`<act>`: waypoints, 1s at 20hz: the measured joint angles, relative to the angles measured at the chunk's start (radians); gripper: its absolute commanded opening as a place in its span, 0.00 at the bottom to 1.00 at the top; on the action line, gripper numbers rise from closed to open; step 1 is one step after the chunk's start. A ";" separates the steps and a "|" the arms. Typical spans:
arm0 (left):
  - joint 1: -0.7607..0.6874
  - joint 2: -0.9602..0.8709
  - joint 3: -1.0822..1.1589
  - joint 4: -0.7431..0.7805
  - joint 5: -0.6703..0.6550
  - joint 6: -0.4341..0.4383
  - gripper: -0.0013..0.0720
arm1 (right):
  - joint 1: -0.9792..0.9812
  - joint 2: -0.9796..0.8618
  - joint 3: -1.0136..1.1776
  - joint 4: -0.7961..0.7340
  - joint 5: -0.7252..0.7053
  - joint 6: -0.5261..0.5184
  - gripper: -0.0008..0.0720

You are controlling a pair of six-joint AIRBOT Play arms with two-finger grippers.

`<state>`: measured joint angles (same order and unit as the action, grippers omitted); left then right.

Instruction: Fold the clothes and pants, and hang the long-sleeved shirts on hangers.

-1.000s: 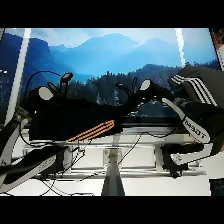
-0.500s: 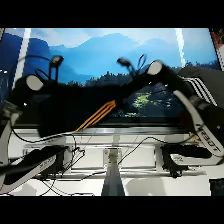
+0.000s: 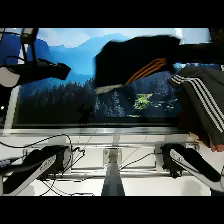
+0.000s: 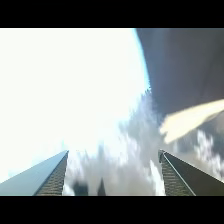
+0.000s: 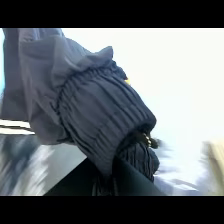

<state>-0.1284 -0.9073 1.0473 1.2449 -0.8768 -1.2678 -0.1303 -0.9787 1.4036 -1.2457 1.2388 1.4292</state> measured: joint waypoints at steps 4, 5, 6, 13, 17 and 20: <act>0.000 0.045 0.005 0.002 0.033 0.000 0.89 | -0.274 0.158 0.036 -0.105 0.069 0.217 0.05; 0.000 0.050 0.005 0.003 0.033 0.000 0.89 | -0.344 0.195 0.040 -0.119 0.088 0.269 0.05; 0.000 0.054 0.006 0.003 0.039 0.000 0.89 | -0.404 0.227 0.043 -0.130 0.101 0.316 0.05; 0.000 0.064 0.006 0.003 0.046 0.000 0.89 | -0.708 0.423 0.050 -0.205 0.175 0.528 0.05; 0.000 0.064 0.006 0.003 0.047 0.000 0.89 | -0.800 0.478 0.051 -0.306 0.174 0.620 0.52; 0.000 0.064 0.006 0.003 0.047 0.000 0.89 | -0.833 0.488 0.053 -0.343 0.159 0.650 0.95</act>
<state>-0.1280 -0.8429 1.0538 1.2484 -0.8303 -1.2682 -0.9634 -0.4904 1.4563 -1.5883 1.3983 2.0792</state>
